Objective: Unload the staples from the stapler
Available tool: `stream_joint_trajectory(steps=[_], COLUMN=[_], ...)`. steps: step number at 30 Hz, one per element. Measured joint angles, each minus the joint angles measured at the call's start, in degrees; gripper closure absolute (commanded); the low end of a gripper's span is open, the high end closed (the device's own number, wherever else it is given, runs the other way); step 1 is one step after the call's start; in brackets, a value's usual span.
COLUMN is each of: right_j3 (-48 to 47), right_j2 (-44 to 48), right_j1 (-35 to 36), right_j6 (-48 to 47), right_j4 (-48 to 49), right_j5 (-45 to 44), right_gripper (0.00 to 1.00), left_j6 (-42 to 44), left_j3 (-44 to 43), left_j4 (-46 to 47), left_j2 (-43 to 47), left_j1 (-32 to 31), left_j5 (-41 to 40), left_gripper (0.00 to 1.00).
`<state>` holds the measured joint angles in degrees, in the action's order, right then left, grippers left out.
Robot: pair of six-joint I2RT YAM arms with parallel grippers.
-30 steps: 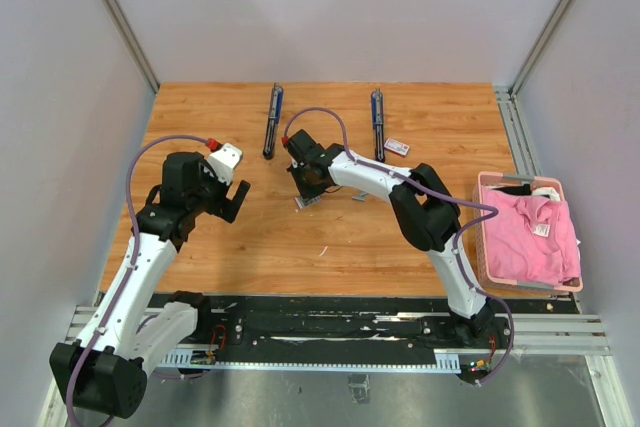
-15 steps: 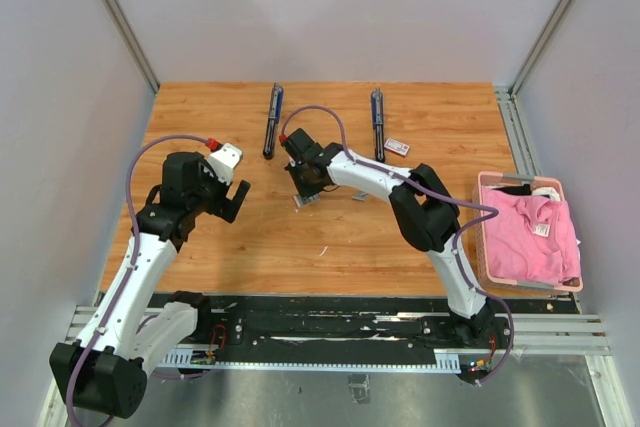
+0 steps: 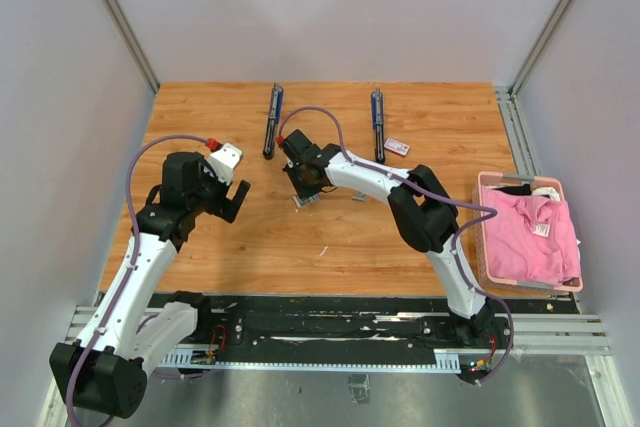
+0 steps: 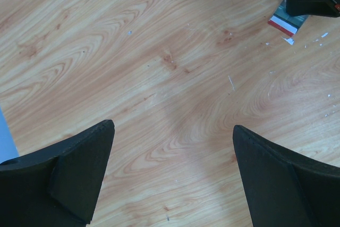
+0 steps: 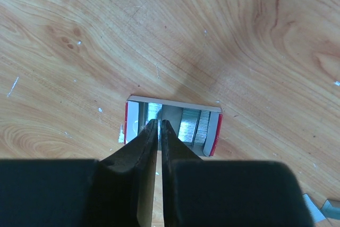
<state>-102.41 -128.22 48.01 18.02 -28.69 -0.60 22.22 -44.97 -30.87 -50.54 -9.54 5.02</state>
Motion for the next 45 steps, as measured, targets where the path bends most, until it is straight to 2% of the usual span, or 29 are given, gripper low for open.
stream_joint_trajectory(steps=[18, 24, 28, 36, 45], right_j3=[-1.29, -1.36, -1.36, -1.25, -0.70], right_j2=[-0.04, 0.07, 0.09, 0.09, 0.09], right_j1=[0.28, 0.28, 0.28, 0.28, 0.28], right_j6=[-1.18, -1.99, -2.38, -2.45, -2.45], right_j4=[-0.48, -0.72, -0.70, -0.70, -0.66], right_j5=[-1.49, -2.97, -3.39, -3.30, -2.54], right_gripper=[0.90, 0.72, 0.67, 0.67, 0.73], left_j6=[0.00, 0.00, 0.00, 0.00, 0.00], left_j3=[0.00, 0.00, 0.00, 0.00, 0.00], left_j4=[0.00, 0.00, 0.00, 0.00, 0.00], left_j2=[0.00, 0.00, 0.02, 0.02, 0.02], left_j1=[0.00, 0.00, 0.00, 0.00, 0.00], left_j5=[0.00, 0.00, 0.00, 0.00, 0.00], left_gripper=[0.02, 0.02, 0.02, 0.02, 0.02])
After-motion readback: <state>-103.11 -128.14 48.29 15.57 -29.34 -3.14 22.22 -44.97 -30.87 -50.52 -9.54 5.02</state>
